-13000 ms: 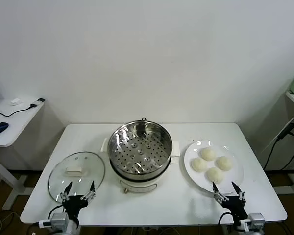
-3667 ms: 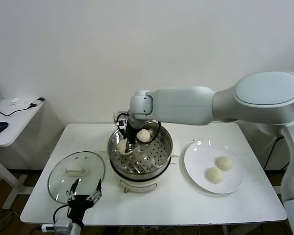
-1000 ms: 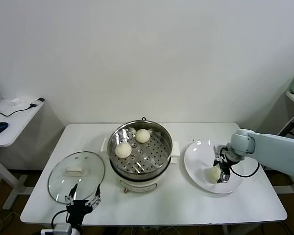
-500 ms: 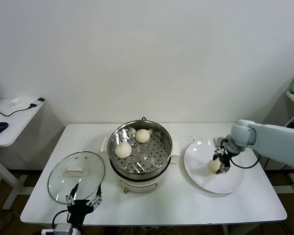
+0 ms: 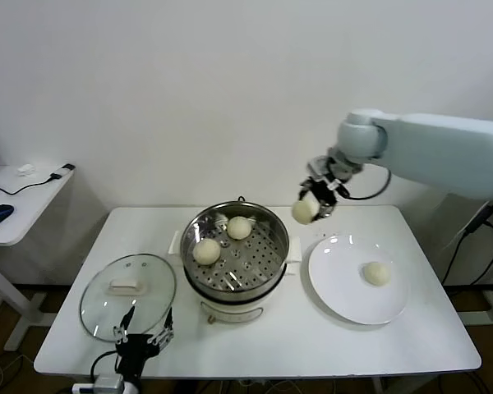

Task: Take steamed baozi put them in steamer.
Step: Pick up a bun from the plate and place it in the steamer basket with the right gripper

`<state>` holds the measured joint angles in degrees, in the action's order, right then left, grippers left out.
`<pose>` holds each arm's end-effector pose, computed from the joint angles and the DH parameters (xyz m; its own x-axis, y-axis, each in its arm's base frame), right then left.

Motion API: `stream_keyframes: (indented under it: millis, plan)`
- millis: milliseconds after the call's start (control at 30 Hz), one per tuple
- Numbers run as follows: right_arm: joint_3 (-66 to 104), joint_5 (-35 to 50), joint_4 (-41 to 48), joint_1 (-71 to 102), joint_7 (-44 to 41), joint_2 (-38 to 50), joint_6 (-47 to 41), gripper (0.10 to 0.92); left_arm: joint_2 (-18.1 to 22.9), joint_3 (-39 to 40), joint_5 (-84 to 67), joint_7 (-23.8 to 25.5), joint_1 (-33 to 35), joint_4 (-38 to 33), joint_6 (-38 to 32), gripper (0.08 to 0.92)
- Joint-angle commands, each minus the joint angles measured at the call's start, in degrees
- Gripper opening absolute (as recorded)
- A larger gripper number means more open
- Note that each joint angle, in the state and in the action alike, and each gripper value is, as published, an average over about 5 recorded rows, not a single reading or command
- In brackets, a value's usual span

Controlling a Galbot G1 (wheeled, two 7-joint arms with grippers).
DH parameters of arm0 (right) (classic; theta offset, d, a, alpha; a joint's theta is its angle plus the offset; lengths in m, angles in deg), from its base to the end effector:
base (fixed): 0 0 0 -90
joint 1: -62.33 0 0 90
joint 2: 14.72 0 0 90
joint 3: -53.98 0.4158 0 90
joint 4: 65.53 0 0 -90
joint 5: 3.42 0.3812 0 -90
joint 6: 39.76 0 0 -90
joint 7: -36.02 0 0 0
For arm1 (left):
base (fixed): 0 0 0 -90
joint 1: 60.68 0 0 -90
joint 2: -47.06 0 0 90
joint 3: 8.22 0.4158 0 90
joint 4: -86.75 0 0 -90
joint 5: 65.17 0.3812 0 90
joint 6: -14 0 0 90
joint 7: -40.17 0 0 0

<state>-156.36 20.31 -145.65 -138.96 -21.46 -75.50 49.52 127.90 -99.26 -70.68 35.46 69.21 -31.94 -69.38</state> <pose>0.6076 0.0480 0.0332 -0.2108 -0.2156 0.9534 -0.7140 -0.6322 -0.3009 0.1098 0.0431 -0.3900 -0.9522 -0.0278 0.3042 -0.0084 0.9978 0.0651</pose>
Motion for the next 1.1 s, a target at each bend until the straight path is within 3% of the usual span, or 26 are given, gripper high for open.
stream_keyframes:
  millis: [33,367,900,1100]
  plan:
    - [4.62,-10.23,-2.95,1.40,-3.24,-16.71,17.35,0.645,-0.02,0.05,0.00,0.01,0.02,0.02,-0.04,0.823]
    - [4.31,-19.55,-0.54,10.44,-2.49,-21.43,24.09,0.645,0.16,-0.31,-0.17,-0.15,0.22,0.40,-0.40,0.823]
    - [3.96,-20.70,3.26,15.24,-2.61,-21.10,24.29,0.652,0.21,-0.59,-0.23,-0.28,0.60,0.32,-0.69,0.823]
    - [4.30,-18.51,3.70,13.78,-3.54,-20.46,25.23,0.759,0.11,-0.68,0.06,-0.37,0.88,0.24,-1.02,0.823]
